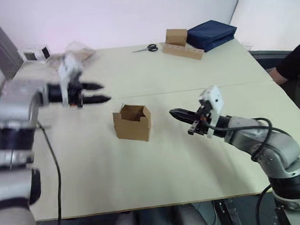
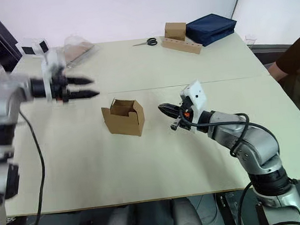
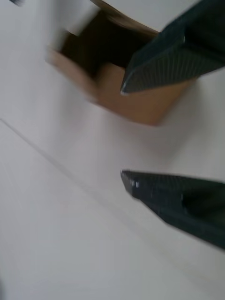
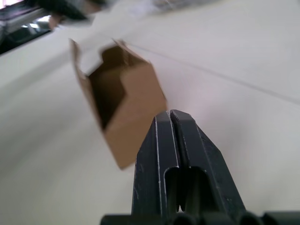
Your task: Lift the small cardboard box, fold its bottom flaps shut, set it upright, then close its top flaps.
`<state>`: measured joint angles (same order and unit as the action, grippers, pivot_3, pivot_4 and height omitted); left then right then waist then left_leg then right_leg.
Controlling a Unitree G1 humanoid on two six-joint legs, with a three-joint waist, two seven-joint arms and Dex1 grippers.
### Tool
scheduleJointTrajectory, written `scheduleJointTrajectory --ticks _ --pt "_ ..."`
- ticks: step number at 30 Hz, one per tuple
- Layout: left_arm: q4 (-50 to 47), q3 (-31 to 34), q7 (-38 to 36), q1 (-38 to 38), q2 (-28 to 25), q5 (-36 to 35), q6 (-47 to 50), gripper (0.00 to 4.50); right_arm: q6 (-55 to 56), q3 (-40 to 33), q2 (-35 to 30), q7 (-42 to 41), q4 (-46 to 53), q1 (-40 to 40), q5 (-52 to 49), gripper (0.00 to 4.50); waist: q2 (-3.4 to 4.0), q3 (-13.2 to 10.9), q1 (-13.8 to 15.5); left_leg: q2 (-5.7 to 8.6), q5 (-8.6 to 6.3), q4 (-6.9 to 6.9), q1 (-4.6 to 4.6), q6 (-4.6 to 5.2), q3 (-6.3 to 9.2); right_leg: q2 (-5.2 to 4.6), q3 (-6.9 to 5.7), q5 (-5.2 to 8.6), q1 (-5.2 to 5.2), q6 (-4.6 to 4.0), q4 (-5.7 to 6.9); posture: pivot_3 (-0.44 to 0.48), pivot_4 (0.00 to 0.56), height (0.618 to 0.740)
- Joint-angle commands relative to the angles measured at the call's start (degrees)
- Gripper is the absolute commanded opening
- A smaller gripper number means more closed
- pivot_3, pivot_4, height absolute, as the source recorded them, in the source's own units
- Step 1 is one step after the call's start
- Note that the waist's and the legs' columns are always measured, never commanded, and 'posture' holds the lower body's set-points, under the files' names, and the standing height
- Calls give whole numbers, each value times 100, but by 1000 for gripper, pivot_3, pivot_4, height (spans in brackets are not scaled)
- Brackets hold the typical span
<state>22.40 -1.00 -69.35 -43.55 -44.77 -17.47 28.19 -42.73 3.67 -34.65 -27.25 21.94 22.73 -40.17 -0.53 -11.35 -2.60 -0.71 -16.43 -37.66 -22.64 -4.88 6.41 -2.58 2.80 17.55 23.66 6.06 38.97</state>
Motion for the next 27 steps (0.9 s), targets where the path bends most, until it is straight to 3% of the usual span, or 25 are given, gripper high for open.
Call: scheduleJointTrajectory --ticks 1,3,4,14,27 --pt "-112 297 354 213 52 103 -646 968 272 196 140 -175 -148 95 420 0 -2 1 44 1 0 -19 -11 0 4 -2 -6 0 0 0 6 0 150 740" --pt "-51 162 461 443 129 259 -917 217 304 320 220 -224 -257 125 583 0 -1 4 46 7 -1 -27 -13 1 1 -9 -4 -1 -4 1 6 0 150 740" --pt "-22 105 565 515 226 313 -984 46 324 418 304 -211 -324 157 702 0 -1 4 47 11 -2 -27 0 4 -4 -13 0 -1 -16 1 6 0 150 740" --pt "114 -203 706 638 1027 515 -1380 46 457 970 856 -304 -1075 445 1609 0 -1 5 1 9 -4 -27 10 7 -1 -6 0 -1 -18 1 12 0 150 740" --pt "-1245 -501 -233 1252 691 146 -383 46 24 832 761 -854 -577 208 1521 0 -1 5 8 9 -4 -25 12 7 -1 -7 1 0 -21 1 12 0 150 740"
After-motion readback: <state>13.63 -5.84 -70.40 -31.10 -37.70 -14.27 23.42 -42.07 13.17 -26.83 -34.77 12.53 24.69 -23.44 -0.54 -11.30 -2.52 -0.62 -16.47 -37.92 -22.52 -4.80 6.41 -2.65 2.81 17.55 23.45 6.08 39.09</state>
